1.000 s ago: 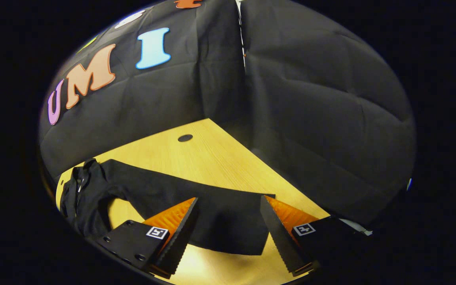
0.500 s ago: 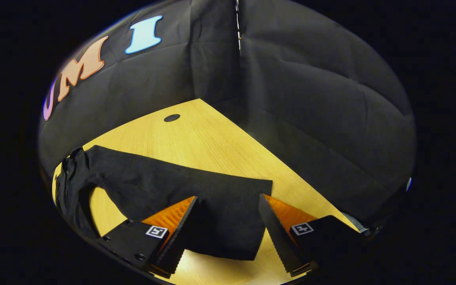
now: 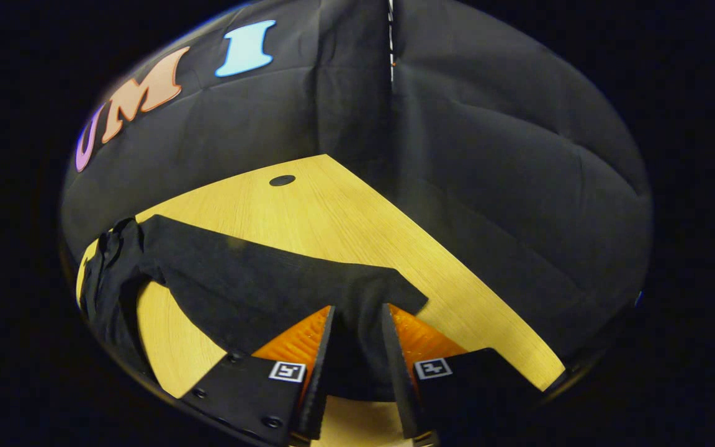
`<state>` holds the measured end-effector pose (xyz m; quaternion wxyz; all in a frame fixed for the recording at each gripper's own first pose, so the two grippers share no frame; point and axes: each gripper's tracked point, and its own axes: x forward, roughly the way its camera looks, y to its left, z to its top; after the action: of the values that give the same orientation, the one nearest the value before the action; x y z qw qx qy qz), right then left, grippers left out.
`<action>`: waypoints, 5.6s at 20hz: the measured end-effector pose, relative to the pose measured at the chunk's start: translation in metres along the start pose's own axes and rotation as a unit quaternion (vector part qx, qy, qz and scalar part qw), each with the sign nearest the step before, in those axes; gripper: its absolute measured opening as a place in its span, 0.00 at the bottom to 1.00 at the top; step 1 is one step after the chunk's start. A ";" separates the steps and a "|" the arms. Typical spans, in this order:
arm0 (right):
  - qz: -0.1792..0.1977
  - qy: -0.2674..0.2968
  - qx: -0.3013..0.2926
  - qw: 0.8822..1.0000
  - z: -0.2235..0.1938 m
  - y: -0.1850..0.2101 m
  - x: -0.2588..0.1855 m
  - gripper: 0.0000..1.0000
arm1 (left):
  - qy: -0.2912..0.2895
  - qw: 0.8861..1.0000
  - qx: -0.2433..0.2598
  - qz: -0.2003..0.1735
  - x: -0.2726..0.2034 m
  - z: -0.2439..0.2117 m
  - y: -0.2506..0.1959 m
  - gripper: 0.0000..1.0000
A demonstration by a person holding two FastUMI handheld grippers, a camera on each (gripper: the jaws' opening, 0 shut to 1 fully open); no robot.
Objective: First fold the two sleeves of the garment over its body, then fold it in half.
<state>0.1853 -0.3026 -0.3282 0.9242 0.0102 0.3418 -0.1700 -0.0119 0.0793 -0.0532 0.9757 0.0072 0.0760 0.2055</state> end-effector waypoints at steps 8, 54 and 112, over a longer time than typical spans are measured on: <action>-0.005 0.003 -0.034 0.999 0.001 0.013 -0.001 0.07 | 0.001 1.000 0.004 -0.016 -0.004 0.001 -0.009 0.94; 0.362 -0.108 -0.103 0.920 0.121 0.561 -0.196 0.02 | 0.039 0.998 -0.051 -0.014 0.069 -0.014 0.136 0.94; 0.183 -0.328 -0.107 0.921 0.144 0.262 -0.337 0.93 | 0.291 0.952 0.093 -0.006 0.107 -0.240 0.159 0.95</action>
<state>0.1212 0.0282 -0.0293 0.9952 -0.0825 0.0277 0.0458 -0.0152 0.2634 -0.2984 0.9078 0.0372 0.3749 0.1844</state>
